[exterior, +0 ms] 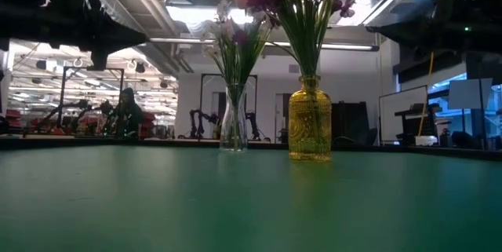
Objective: Sort flowers into vase by color
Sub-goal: Return to Home Position
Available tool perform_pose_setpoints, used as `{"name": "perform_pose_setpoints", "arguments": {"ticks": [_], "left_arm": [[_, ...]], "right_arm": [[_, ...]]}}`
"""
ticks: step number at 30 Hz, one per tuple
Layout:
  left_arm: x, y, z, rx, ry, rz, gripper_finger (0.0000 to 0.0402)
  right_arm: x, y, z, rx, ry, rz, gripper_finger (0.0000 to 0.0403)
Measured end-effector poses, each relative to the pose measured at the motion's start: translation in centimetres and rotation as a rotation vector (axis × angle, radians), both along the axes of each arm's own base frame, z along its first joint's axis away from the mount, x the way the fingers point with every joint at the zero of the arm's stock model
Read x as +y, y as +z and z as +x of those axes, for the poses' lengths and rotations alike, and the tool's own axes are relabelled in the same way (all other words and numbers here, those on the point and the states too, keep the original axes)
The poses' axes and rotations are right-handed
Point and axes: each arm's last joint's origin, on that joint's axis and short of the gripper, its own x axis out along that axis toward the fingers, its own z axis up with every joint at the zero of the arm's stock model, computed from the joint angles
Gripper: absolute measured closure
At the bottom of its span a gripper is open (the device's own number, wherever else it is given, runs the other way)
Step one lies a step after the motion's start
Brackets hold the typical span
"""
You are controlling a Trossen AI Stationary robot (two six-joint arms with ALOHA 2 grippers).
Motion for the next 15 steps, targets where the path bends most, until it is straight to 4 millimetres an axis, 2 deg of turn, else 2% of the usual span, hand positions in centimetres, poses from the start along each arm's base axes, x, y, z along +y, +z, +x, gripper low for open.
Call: {"name": "perform_pose_setpoints", "arguments": {"ticks": [3,11,15], "left_arm": [[0.0,-0.3,-0.1,-0.008,0.000,0.001,0.0401],[-0.2,0.0,-0.6,-0.037,0.010,0.030,0.0401],[-0.2,0.0,-0.8,-0.035,0.019,0.039,0.0401]], "right_arm": [[0.1,-0.3,-0.3,-0.005,-0.069,0.038,0.0385],[1.0,-1.1,-1.5,-0.001,-0.192,0.102,0.0399],[1.0,-1.2,-1.3,0.015,-0.224,0.103,0.0401]]}}
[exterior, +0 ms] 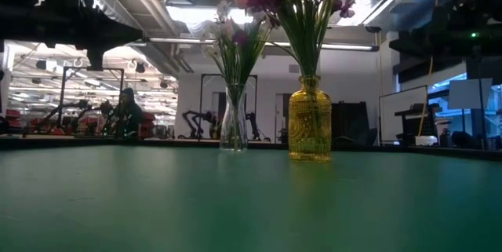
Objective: Sort flowers into vase by color
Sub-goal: Return to Home Position
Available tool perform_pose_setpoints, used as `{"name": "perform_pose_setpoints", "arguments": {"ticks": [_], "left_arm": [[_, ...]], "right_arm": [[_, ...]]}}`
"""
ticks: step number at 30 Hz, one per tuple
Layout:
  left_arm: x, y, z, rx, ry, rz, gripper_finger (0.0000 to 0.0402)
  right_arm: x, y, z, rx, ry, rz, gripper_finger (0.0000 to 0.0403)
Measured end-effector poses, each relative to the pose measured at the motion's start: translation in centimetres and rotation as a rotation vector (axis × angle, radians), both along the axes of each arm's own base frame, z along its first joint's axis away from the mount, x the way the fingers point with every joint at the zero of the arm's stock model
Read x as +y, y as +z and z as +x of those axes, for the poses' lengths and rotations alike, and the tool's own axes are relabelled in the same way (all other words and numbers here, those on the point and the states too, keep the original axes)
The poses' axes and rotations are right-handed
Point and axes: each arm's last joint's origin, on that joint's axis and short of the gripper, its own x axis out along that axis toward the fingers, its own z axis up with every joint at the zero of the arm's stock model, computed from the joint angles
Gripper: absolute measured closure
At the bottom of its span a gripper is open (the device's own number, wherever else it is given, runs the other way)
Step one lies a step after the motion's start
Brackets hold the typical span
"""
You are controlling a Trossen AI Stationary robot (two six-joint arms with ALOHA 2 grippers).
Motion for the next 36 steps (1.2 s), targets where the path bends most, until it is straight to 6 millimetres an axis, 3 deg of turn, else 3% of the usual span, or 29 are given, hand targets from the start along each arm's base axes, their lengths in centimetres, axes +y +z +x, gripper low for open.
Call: {"name": "perform_pose_setpoints", "arguments": {"ticks": [9,21,36], "left_arm": [[-0.1,-0.5,-0.2,0.044,-0.010,-0.013,0.0401],[-0.4,-0.6,-0.5,0.040,-0.070,-0.008,0.0401],[-0.6,-2.2,0.0,0.054,-0.129,-0.036,0.0401]], "right_arm": [[1.4,-0.7,1.4,0.084,0.052,-0.037,0.0402],[4.7,-1.9,2.9,0.156,0.199,-0.107,0.0403],[6.4,-2.5,3.1,0.206,0.326,-0.118,0.0403]]}}
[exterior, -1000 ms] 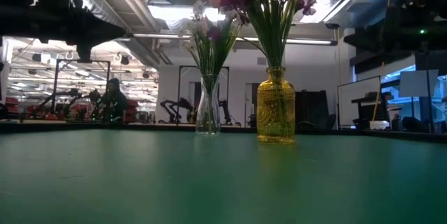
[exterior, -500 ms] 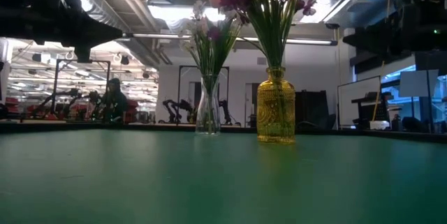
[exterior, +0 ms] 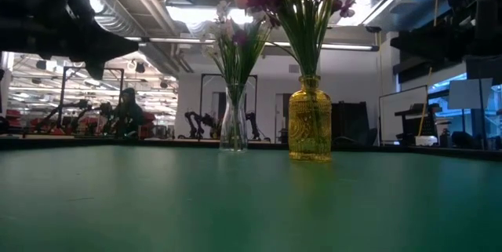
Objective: Sort flowers into vase by color
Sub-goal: Return to Home Position
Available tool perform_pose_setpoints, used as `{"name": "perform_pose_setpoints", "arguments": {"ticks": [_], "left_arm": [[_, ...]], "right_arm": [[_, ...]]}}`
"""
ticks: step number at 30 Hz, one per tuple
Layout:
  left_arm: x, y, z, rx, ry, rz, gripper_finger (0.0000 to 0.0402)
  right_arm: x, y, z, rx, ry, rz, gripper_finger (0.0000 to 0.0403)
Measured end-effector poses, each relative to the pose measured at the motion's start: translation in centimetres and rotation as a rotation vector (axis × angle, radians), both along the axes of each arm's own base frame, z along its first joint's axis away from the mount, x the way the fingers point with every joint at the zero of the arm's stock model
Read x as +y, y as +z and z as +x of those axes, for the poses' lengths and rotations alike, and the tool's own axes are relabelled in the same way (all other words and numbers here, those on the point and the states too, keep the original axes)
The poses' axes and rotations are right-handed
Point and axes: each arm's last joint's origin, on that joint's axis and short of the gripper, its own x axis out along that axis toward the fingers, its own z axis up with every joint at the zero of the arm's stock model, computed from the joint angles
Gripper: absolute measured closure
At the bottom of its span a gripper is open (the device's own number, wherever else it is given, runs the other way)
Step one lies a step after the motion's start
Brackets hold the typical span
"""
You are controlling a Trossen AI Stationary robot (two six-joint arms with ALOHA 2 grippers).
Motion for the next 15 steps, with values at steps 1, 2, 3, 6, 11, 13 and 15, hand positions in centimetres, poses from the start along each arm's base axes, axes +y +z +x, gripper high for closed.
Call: {"name": "perform_pose_setpoints", "arguments": {"ticks": [1,2,3,6,11,13,15], "left_arm": [[-0.08,0.01,0.02,-0.001,-0.009,0.001,0.0401],[-0.16,0.05,0.01,-0.005,-0.015,0.005,0.0401],[-0.23,0.07,0.01,-0.008,-0.021,0.007,0.0401],[-0.41,0.06,0.05,-0.007,-0.040,0.007,0.0401],[-0.52,0.06,0.08,-0.006,-0.051,0.007,0.0402],[-0.51,0.06,0.08,-0.007,-0.050,0.003,0.0401],[-0.51,0.06,0.08,-0.013,-0.050,-0.020,0.0401]], "right_arm": [[-0.01,-0.01,0.00,0.001,-0.001,0.000,0.0403],[0.00,-0.02,0.01,0.002,0.002,-0.001,0.0403],[0.01,-0.03,0.02,0.003,0.007,-0.002,0.0403],[0.12,-0.11,0.06,0.012,0.045,-0.018,0.0403],[0.31,-0.21,0.10,0.022,0.110,-0.029,0.0402],[0.36,-0.24,0.11,0.025,0.126,-0.033,0.0398],[0.38,-0.25,0.12,0.026,0.135,-0.035,0.0393]]}}
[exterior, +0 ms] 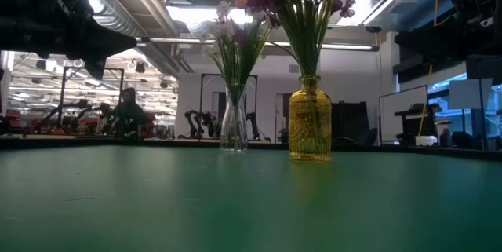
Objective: Sort flowers into vase by color
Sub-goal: Return to Home Position
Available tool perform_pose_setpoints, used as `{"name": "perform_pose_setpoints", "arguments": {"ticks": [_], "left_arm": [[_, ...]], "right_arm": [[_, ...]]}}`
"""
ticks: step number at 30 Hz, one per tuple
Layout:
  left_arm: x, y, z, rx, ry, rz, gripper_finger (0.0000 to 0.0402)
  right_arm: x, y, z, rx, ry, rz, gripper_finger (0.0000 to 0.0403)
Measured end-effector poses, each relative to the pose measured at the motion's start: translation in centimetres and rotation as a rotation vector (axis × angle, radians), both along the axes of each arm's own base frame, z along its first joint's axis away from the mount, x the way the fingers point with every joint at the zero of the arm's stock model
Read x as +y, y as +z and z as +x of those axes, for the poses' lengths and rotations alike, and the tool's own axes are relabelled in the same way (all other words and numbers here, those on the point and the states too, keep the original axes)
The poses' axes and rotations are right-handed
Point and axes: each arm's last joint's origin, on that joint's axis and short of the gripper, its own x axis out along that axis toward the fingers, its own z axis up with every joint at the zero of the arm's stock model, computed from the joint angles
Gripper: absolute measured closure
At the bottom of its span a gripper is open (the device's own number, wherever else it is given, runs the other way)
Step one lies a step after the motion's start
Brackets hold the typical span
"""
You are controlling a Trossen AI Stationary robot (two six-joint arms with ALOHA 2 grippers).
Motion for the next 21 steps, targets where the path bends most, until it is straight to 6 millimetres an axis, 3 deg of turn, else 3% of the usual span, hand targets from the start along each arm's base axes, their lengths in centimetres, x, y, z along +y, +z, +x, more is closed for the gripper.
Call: {"name": "perform_pose_setpoints", "arguments": {"ticks": [21], "left_arm": [[0.02,-0.01,0.00,-0.013,0.007,-0.057,0.0401]], "right_arm": [[0.01,-0.23,0.16,0.028,-0.001,-0.025,0.0384]]}}
